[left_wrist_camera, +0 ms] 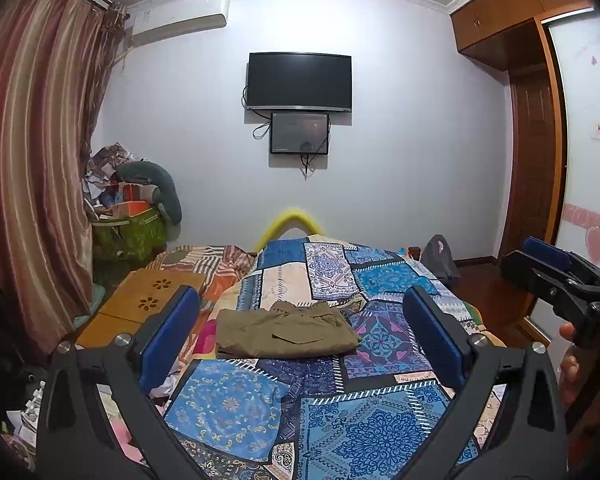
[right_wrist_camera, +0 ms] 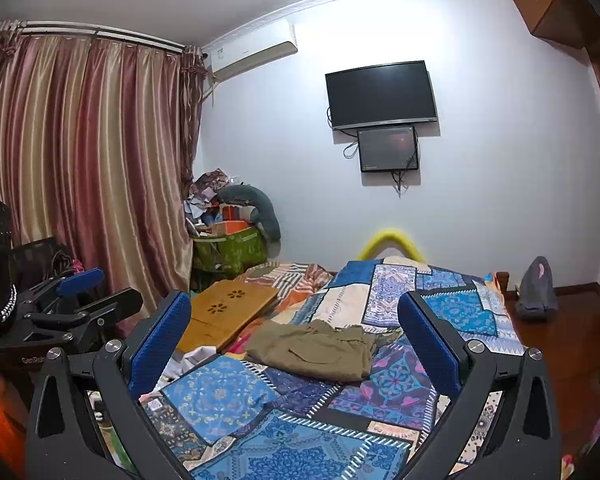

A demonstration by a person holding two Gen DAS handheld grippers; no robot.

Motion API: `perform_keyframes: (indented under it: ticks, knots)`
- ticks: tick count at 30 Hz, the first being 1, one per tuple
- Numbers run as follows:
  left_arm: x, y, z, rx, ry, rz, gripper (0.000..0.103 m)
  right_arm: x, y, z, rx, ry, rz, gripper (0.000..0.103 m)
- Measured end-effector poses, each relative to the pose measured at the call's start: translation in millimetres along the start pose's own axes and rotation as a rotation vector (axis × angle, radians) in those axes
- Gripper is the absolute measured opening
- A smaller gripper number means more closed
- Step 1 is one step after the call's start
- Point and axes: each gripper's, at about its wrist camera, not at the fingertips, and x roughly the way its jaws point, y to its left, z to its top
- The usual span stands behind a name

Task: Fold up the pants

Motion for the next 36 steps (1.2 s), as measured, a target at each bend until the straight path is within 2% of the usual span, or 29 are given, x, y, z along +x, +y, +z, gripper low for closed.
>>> perform_keyframes:
  ticks: [36]
  knots:
    - [11.1,-1.6,-0.9,-0.004,0.026,-0.031,0.103,-2.0,-4.7,-4.2,0.017,0.006,-0.018,0.103]
